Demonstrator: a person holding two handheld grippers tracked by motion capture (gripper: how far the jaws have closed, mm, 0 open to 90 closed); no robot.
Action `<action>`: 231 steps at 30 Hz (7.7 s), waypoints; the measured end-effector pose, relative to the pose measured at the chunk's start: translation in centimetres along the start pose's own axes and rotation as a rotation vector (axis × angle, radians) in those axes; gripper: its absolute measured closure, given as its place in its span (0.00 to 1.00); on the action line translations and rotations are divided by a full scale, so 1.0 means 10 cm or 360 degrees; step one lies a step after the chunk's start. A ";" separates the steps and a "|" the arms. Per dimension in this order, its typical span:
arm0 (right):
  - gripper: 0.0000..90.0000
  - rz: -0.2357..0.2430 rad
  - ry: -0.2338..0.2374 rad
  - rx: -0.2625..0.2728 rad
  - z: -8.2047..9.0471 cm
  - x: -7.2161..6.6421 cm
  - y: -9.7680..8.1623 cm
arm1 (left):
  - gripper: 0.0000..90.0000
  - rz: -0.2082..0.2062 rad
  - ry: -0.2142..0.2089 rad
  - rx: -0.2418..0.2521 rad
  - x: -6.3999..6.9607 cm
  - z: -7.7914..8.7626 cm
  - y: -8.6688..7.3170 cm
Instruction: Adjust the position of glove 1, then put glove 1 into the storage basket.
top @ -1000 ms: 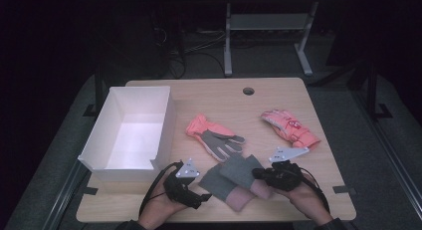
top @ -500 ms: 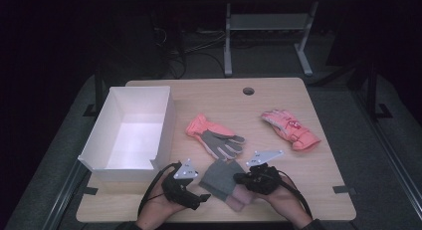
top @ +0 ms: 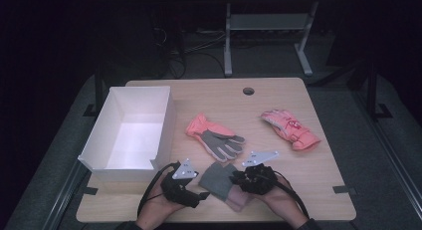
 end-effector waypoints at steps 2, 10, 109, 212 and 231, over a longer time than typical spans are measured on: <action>0.97 0.0015 -0.0025 0.0017 0.08 0.09 -0.01 | 0.51 0.0009 -0.0019 0.0019 0.02 0.02 0.02; 1.00 0.0055 -0.0099 0.0002 0.21 0.43 -0.15 | 1.00 0.0015 -0.0132 -0.0038 0.13 -0.05 0.07; 0.21 -0.0116 -0.0131 -0.0084 0.53 0.65 -0.73 | 0.23 -0.0004 -0.0307 -0.0183 -0.15 -0.83 0.83; 0.11 -0.0178 -0.0418 0.0024 0.53 0.89 -0.82 | 0.70 0.0595 0.0449 0.0162 -1.59 1.76 0.54; 0.11 -0.0177 -0.0413 0.0027 0.53 0.91 -0.82 | 0.69 0.0831 0.0605 -0.0118 -2.15 1.25 -0.18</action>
Point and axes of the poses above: each handheld gripper's, and its own axes: z roughly backward along the jaws, y roughly out of its top, x roughly to its right, the point moved 2 cm from there along -z, roughly forward along the jaws, and after that the axes turned 5 degrees about -y, right-handed, at the moved point
